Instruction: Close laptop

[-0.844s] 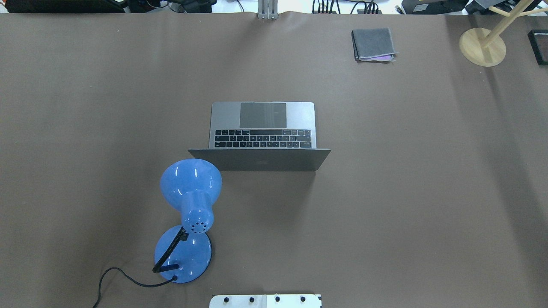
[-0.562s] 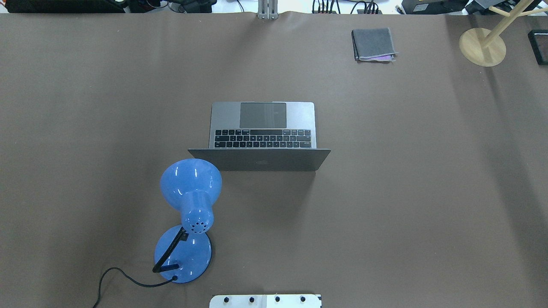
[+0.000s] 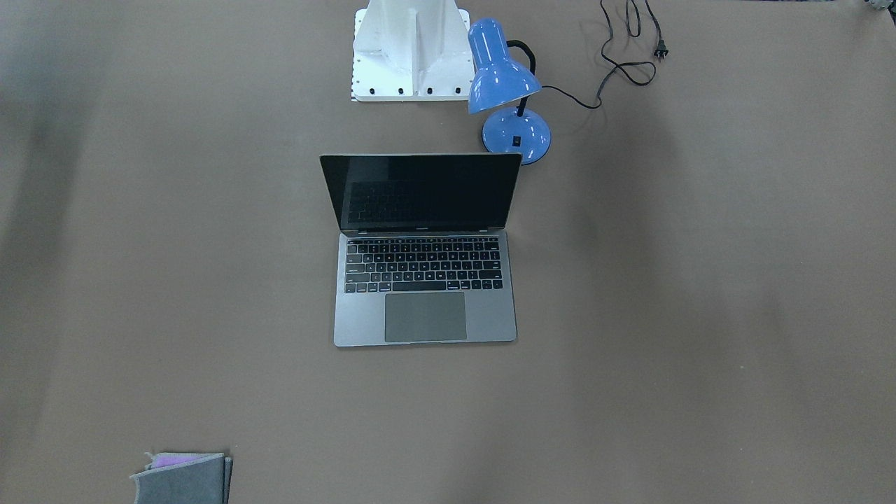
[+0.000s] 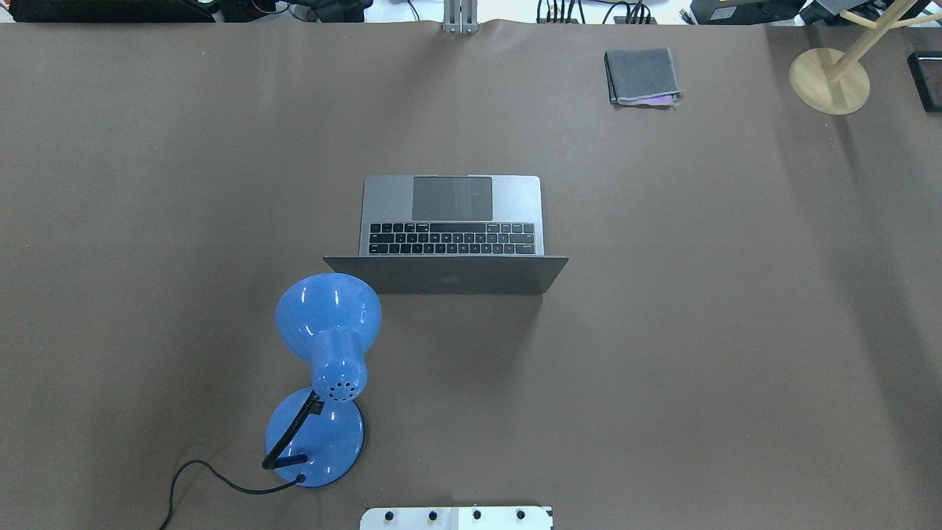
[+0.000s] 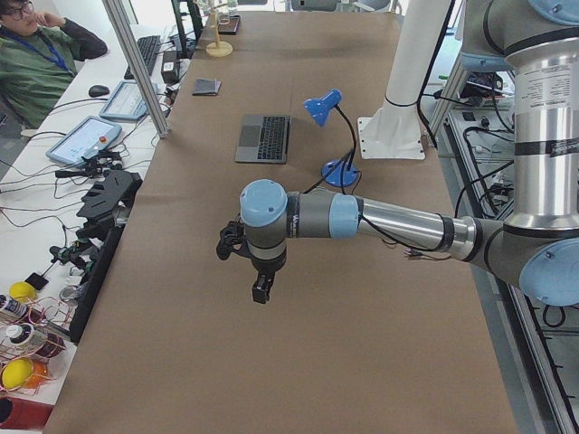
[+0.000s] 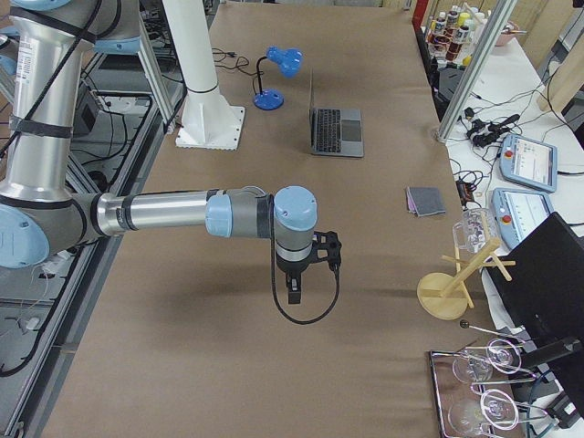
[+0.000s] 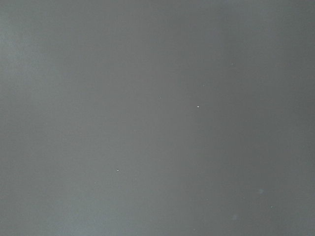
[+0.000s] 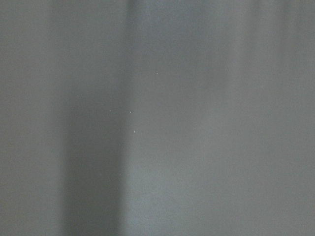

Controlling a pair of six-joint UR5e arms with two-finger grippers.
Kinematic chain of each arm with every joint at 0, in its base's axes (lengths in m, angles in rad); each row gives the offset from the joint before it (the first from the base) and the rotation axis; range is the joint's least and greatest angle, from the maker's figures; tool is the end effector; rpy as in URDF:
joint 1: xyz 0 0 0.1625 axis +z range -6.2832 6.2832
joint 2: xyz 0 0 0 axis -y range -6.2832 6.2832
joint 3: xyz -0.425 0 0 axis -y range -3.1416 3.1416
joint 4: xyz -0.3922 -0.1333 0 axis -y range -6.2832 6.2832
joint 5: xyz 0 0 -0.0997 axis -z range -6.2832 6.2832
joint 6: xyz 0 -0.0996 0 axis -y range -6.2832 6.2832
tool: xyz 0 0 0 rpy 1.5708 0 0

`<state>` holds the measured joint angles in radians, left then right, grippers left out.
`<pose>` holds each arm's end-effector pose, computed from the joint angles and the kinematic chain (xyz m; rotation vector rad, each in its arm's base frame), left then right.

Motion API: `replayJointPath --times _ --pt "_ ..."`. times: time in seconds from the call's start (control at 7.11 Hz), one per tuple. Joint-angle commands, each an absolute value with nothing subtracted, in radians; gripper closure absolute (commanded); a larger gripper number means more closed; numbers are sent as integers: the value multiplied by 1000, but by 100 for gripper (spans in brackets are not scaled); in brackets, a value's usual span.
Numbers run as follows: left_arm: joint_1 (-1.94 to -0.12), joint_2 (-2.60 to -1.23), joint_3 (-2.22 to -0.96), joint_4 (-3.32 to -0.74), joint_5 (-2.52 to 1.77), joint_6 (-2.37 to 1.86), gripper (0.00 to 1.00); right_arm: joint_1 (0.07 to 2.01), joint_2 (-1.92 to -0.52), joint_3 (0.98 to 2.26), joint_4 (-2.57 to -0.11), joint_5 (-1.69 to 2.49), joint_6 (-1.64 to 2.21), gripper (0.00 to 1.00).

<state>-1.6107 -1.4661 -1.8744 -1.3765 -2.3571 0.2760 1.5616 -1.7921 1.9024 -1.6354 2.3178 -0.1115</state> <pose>-0.0803 -0.4372 0.5776 0.1283 0.7776 0.2256 0.0620 -0.4000 0.6024 0.0817 -0.7442 -0.1321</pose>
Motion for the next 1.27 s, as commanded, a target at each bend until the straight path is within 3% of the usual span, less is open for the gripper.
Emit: replayJointPath --times 0.0,0.56,0.7,1.12 --pt "-1611 -1479 -1881 -1397 -2359 272 1 1562 -1796 1904 -1511 2319 -98 0" --pt "-1609 -1497 -1859 -1665 -2359 268 1 1563 -1787 1908 -1387 2316 -94 0" --pt "-1608 -1584 -1767 -1763 -2365 229 1 1562 -1786 1917 -1387 2324 -94 0" --pt "-1606 -1578 -1746 -1841 -2370 215 1 1562 -1784 1931 -1385 2435 -37 0"
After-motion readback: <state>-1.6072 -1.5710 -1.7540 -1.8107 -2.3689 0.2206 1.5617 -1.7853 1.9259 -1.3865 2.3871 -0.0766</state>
